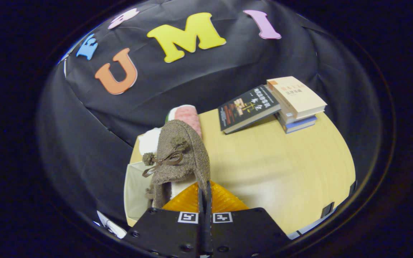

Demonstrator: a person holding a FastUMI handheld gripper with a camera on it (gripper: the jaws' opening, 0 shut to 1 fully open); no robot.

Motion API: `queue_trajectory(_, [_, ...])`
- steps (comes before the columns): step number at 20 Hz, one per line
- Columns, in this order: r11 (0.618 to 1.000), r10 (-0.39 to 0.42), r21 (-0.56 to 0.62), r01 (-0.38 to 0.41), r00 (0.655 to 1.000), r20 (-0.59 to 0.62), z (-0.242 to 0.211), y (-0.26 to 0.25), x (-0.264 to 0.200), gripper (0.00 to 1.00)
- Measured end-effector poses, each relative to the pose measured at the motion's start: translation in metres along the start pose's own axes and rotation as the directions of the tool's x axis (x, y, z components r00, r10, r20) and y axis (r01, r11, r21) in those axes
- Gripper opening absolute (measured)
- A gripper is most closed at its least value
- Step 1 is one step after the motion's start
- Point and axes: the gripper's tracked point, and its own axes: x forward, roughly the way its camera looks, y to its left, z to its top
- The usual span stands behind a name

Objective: Open the storage box then place both shoes into the box .Put the left shoe in first, then the right shoe, with the right side of both shoes facing outward in a uniform manner.

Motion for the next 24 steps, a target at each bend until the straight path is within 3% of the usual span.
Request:
queue_trajectory(4, [0.999, 0.029, -0.019, -0.029, 1.000, -0.003, -0.012, 0.072, 0.009, 0.00])
queue_trajectory(10, [0.999, -0.035, -0.013, 0.034, 0.997, -0.075, -0.059, 0.123, 0.043, 0.00])
queue_trajectory(19, [0.958, -0.276, -0.116, 0.262, 0.954, -0.122, -0.114, 0.101, 0.096, 0.00])
queue_trajectory(24, [0.925, -0.360, -0.173, 0.338, 0.925, -0.122, -0.129, 0.087, 0.119, 0.00])
